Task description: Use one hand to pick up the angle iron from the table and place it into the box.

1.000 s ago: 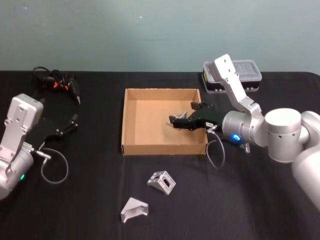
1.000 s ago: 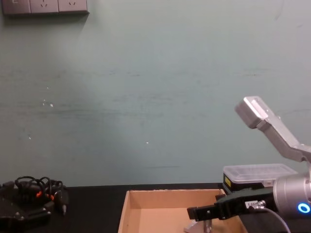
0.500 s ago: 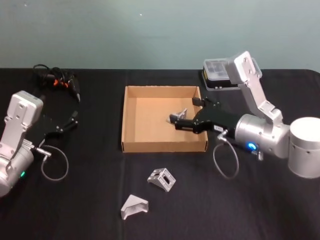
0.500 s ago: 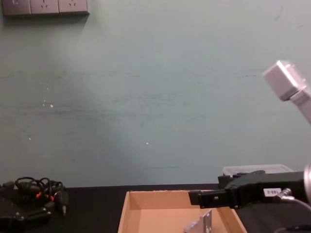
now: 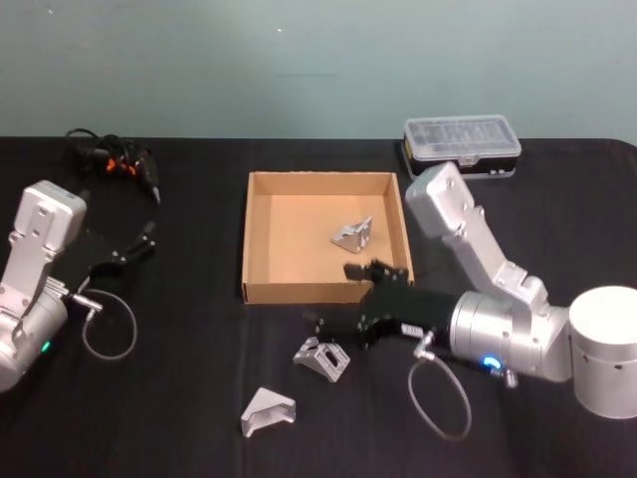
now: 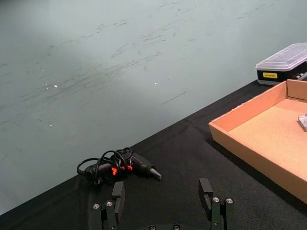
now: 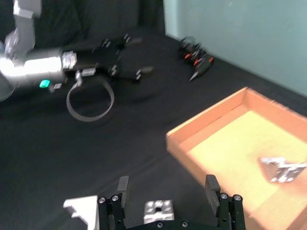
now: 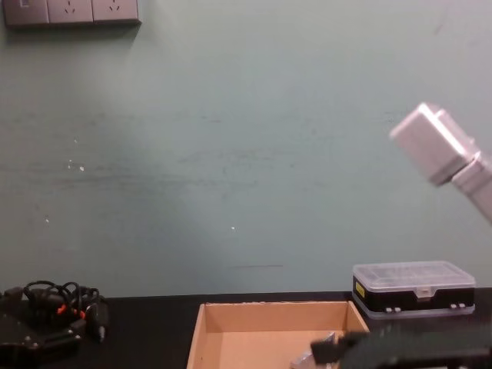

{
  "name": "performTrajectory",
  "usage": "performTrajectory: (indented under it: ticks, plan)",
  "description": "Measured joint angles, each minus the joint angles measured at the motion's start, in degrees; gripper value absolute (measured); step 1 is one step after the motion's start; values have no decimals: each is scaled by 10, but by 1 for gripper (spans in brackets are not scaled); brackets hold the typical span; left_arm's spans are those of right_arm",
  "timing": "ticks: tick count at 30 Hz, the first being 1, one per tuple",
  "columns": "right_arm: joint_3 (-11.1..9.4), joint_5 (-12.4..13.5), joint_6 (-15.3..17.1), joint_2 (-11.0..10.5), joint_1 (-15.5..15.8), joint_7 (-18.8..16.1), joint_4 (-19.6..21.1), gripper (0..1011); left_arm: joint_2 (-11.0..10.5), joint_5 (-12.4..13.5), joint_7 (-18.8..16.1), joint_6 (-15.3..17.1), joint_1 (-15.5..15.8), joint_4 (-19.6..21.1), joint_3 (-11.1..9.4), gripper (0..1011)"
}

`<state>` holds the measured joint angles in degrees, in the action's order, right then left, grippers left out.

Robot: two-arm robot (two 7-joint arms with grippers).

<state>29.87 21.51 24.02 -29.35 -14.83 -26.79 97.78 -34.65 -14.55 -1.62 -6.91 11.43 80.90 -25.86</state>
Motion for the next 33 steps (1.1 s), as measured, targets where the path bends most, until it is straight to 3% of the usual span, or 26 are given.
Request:
performTrajectory:
  ticks: [4, 12, 33]
  plan:
    - [24, -15, 10, -11, -5, -8, 2, 1000, 0, 0, 0, 0, 0, 0, 0, 1011]
    - [46, -36, 17, -12, -13, -12, -16, 1000, 0, 0, 0, 0, 0, 0, 0, 1011]
    - [59, -73, 40, 18, -15, -5, -51, 1000, 0, 0, 0, 0, 0, 0, 0, 1011]
